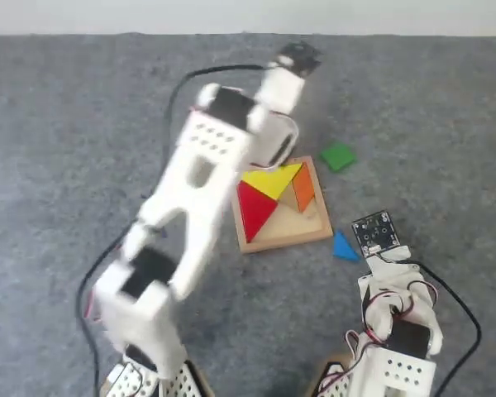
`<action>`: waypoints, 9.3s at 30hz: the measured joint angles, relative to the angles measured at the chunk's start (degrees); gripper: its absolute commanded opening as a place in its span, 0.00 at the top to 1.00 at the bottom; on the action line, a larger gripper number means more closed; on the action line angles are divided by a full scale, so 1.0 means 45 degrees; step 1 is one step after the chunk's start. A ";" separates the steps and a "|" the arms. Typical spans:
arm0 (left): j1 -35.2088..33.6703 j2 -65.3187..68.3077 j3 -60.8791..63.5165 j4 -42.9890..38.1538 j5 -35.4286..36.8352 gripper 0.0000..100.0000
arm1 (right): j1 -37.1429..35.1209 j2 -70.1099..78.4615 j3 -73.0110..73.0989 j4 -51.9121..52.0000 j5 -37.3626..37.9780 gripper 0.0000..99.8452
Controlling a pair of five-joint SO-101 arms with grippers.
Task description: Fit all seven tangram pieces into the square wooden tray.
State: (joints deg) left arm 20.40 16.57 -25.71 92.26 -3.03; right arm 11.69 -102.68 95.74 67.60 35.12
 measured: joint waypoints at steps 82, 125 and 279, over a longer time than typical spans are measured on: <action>-0.9084 -0.0430 1.1311 -0.4884 -0.1700 0.74 | 0.0000 0.0000 0.0000 0.0000 0.0000 0.99; -0.8400 -0.4825 1.4984 -0.4513 -0.1797 0.78 | 0.0000 0.0000 0.0000 0.0000 0.0000 0.99; -0.3477 -0.2755 1.2151 -0.9084 0.0723 0.89 | 0.1700 0.0000 0.0000 -0.0156 -0.0274 0.99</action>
State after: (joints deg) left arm 4.75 4.18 28.97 51.38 0.22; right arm 19.34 -102.68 95.74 66.90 33.89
